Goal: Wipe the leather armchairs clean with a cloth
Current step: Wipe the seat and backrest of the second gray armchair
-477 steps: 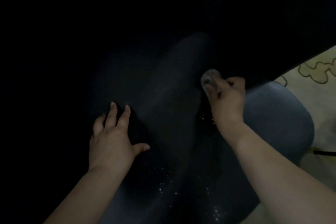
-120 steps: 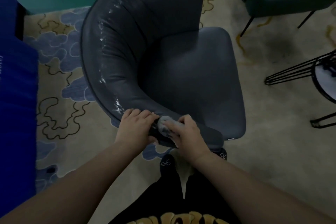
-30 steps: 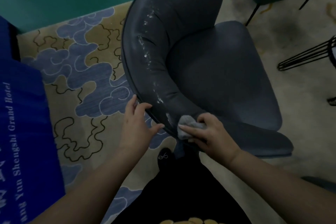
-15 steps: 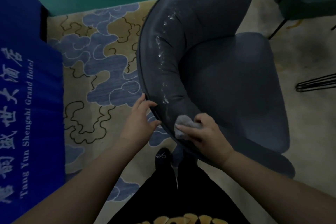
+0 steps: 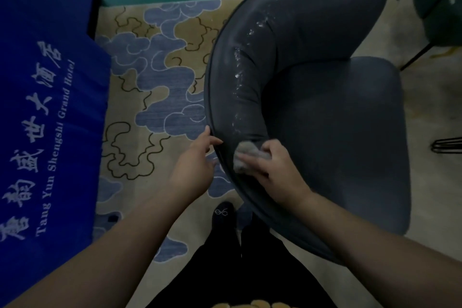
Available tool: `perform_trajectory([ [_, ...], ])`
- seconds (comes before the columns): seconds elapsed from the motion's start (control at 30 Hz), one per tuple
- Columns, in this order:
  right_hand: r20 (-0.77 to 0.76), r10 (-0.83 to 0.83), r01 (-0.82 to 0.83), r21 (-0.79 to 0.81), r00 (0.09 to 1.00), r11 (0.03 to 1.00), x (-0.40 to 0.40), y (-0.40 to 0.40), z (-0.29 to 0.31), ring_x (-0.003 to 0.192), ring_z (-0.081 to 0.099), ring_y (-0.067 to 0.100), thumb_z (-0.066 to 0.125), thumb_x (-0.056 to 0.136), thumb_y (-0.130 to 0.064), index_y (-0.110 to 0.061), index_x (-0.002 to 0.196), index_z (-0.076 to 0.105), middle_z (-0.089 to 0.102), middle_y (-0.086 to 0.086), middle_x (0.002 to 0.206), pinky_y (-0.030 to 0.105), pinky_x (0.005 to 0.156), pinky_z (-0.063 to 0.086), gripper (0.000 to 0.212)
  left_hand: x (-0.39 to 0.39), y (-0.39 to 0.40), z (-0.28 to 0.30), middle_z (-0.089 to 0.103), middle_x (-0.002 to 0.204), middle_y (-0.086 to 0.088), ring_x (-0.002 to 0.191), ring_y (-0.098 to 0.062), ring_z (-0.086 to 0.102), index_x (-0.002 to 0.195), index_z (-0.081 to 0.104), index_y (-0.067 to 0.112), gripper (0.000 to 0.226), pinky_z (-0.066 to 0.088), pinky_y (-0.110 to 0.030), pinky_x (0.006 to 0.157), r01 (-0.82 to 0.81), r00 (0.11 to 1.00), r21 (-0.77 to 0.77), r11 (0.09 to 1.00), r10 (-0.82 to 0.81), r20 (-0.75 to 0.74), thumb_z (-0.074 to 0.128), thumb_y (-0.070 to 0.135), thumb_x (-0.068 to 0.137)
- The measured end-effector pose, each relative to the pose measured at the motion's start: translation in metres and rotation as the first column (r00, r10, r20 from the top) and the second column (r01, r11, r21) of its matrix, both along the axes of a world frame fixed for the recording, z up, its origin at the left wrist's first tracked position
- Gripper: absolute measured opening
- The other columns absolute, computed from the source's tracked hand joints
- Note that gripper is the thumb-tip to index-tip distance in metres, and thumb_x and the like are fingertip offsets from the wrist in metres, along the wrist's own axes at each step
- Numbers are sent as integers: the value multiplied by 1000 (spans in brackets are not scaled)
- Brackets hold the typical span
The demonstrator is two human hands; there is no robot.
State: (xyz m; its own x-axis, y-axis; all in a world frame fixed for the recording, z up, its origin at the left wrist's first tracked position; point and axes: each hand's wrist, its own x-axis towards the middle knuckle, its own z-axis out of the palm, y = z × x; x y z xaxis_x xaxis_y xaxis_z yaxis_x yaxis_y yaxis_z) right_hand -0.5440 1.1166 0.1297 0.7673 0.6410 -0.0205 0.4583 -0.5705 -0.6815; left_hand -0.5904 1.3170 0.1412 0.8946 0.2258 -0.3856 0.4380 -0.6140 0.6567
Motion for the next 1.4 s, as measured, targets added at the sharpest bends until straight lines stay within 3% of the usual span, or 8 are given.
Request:
perform_trajectory([
  [0.17,73,191,-189,-30,979,981,-7,-3,-1,81,53,35,70,82,-31,-34,111,70,54,17,95,46,68,49,29,1,-2,0,26,153,15,116,-7,52,107,51,37,42,39,-14,79,-22,1000,21,1000,22,-4,58,1,88],
  [0.3,66,111,-113,36,992,993,34,27,-12,88,50,33,66,87,-33,-45,115,62,47,14,99,48,74,48,32,2,-1,-2,31,150,19,99,0,51,113,50,39,46,36,2,61,-60,998,-4,998,60,-20,56,1,88],
  [0.43,64,49,-54,83,997,995,49,44,-21,91,50,33,66,87,-29,-40,120,61,45,13,99,49,78,48,35,3,-5,1,39,145,17,107,-4,54,136,39,39,59,43,-15,81,-121,993,-15,993,121,6,60,11,89],
  [0.77,31,-194,185,186,981,965,49,39,-34,93,47,25,70,84,-21,-39,126,57,37,4,101,39,86,48,48,9,-10,3,40,143,13,114,-8,50,137,44,28,55,43,-21,91,-182,981,-35,983,184,65,62,9,89],
  [0.93,9,-270,264,183,963,947,75,64,-37,93,44,18,69,84,-19,-44,127,54,35,2,102,21,89,38,51,15,-5,-2,39,136,12,124,-14,46,136,45,25,56,41,-36,105,-161,981,-31,986,164,101,64,7,86],
  [1.03,79,-246,220,249,966,943,43,47,-41,94,54,20,69,84,-23,-60,108,55,41,8,104,24,85,47,46,23,4,-6,34,145,5,128,-16,43,138,42,28,63,41,-38,105,-165,981,-88,982,173,89,67,8,84],
  [1.13,139,-166,144,156,976,977,30,39,-42,92,45,18,59,88,-31,-45,128,52,38,1,101,27,86,44,43,35,18,-9,30,147,7,126,-17,45,139,39,36,70,44,-38,102,-120,989,-120,986,130,78,70,10,82],
  [1.4,49,-371,364,114,927,925,113,102,-27,95,46,28,68,84,-14,-33,127,59,39,9,102,42,89,45,47,67,51,-13,25,151,10,109,-6,54,139,34,45,67,50,-34,96,3,999,-136,991,5,54,67,19,87],
])
